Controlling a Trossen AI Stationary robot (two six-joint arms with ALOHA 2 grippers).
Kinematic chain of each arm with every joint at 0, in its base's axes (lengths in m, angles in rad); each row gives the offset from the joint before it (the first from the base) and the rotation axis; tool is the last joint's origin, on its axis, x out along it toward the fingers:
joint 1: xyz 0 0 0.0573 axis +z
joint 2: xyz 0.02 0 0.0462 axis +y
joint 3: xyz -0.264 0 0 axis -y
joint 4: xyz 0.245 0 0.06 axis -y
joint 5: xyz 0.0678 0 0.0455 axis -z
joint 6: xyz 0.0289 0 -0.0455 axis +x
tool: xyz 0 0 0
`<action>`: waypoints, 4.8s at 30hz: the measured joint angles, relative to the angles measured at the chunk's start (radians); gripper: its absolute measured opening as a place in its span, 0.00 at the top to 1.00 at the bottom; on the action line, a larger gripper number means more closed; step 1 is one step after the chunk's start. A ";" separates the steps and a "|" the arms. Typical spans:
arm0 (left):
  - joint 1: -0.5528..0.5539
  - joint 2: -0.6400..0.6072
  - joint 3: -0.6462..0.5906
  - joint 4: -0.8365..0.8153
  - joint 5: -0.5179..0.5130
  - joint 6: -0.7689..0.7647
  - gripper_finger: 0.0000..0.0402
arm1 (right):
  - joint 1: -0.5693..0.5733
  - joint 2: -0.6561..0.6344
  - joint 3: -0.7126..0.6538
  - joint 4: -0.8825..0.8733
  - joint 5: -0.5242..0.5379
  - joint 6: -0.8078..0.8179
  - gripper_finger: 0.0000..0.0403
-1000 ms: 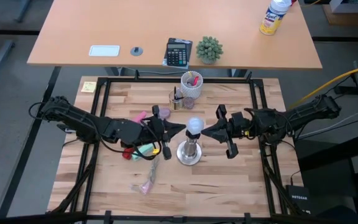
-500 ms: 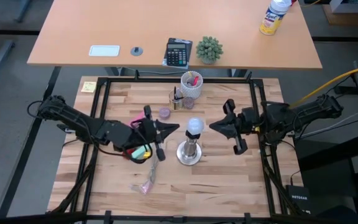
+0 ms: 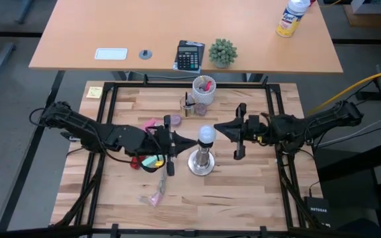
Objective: Screw lightbulb
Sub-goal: Insert the lightbulb to the lamp
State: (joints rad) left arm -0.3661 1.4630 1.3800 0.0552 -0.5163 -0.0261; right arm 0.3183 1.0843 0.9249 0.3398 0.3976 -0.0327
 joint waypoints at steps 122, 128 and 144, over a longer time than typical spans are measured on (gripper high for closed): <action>-0.026 0.003 0.000 0.024 -0.034 0.029 0.99 | 0.002 -0.076 0.000 -0.052 -0.021 0.023 0.96; -0.005 0.050 0.000 0.098 0.005 0.051 0.99 | 0.002 -0.044 0.000 -0.050 -0.015 0.025 0.96; -0.008 0.051 0.000 0.096 -0.081 0.052 0.99 | 0.002 -0.033 0.000 -0.050 -0.122 0.056 0.96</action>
State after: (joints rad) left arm -0.3737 1.5139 1.3797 0.1512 -0.5976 0.0261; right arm 0.3199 1.0512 0.9245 0.2897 0.2755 0.0234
